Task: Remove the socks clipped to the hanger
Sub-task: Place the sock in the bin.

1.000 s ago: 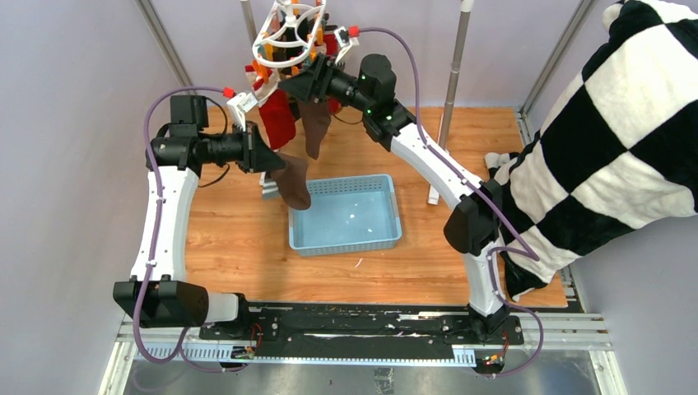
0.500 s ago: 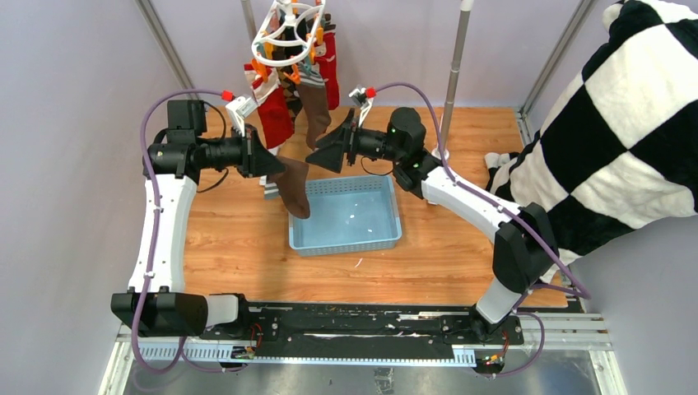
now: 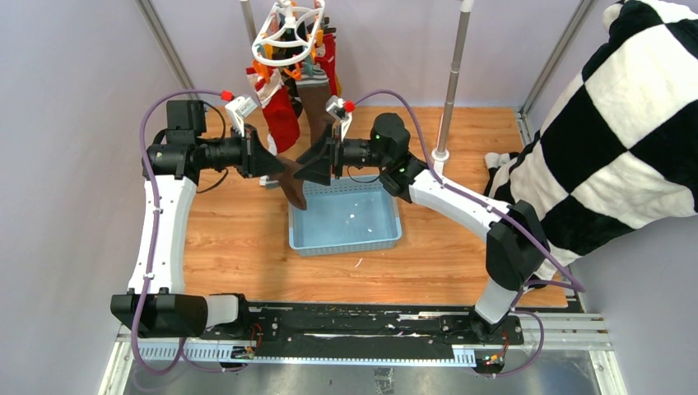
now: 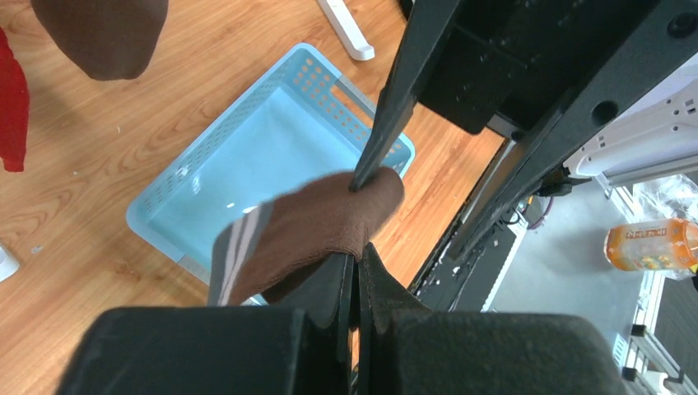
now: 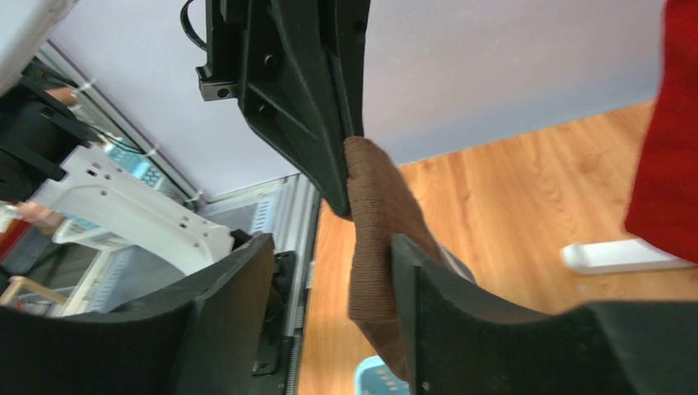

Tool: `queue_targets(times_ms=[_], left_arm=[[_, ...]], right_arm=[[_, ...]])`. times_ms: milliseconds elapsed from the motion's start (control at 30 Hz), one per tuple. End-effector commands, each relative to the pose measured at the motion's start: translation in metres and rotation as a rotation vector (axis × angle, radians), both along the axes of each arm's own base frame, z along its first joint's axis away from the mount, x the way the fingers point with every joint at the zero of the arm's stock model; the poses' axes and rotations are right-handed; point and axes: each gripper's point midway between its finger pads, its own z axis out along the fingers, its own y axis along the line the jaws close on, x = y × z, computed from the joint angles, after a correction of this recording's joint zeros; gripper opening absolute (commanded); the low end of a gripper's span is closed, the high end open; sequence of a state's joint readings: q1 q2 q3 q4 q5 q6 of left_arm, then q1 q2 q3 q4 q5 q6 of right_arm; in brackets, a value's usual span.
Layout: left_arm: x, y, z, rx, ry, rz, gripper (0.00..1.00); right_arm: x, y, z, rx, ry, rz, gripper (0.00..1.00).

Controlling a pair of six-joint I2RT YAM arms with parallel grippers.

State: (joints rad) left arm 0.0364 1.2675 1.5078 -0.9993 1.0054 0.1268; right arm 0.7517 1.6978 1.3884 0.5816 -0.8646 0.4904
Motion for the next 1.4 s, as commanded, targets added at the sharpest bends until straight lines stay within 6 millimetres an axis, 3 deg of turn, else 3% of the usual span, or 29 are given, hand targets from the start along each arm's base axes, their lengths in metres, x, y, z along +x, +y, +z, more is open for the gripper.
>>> queue_targets(times_ms=[0,67,233,300,333,433,467,567,800,867,1033,1133,1200,1267,1367], left_arm=[[-0.009,-0.004,0.007,-0.014,-0.009,-0.017,0.00],[-0.009,-0.004,0.007,-0.013,-0.010,-0.016,0.00],[-0.009,-0.004,0.012,-0.010,-0.032,-0.020,0.02],[-0.009,-0.005,0.013,-0.016,-0.033,-0.027,0.07],[-0.010,-0.005,0.012,-0.019,-0.029,-0.029,0.17],[-0.008,-0.003,0.008,-0.004,-0.020,-0.009,0.85],[-0.007,-0.001,0.005,0.009,-0.019,0.005,0.97],[-0.006,0.005,-0.002,0.051,-0.027,0.037,1.00],[-0.004,0.017,-0.022,0.129,-0.019,0.089,1.00],[-0.003,0.018,-0.026,0.134,-0.005,0.095,1.00],[-0.002,0.023,-0.030,0.163,0.000,0.117,1.00],[-0.002,0.025,-0.029,0.177,-0.012,0.128,1.00],[-0.002,0.027,-0.030,0.184,-0.014,0.133,1.00],[-0.002,0.027,-0.032,0.188,-0.012,0.135,1.00],[-0.001,0.028,-0.034,0.190,-0.002,0.140,1.00]], right_arm=[[-0.017,0.006,0.000,-0.032,-0.062,0.048,0.47],[-0.018,0.003,-0.007,-0.059,-0.053,0.039,0.31],[-0.023,-0.009,-0.017,-0.099,-0.048,-0.001,0.03],[-0.023,-0.015,-0.018,-0.115,-0.041,-0.033,0.00],[-0.022,-0.017,-0.019,-0.119,-0.036,-0.046,0.00],[-0.022,-0.024,-0.019,-0.131,-0.012,-0.075,0.00],[-0.023,-0.026,-0.022,-0.140,0.002,-0.080,0.00],[-0.026,-0.033,-0.042,-0.206,0.070,-0.099,0.00],[-0.017,-0.057,-0.139,-0.417,0.281,-0.236,0.00],[-0.001,-0.074,-0.169,-0.491,0.337,-0.339,0.00],[0.039,-0.141,-0.234,-0.700,0.464,-0.651,0.00],[0.047,-0.168,-0.247,-0.806,0.422,-0.756,0.05],[0.051,-0.178,-0.249,-0.842,0.401,-0.798,0.24],[0.056,-0.182,-0.241,-0.857,0.376,-0.823,0.46],[0.061,-0.183,-0.220,-0.847,0.331,-0.831,0.53]])
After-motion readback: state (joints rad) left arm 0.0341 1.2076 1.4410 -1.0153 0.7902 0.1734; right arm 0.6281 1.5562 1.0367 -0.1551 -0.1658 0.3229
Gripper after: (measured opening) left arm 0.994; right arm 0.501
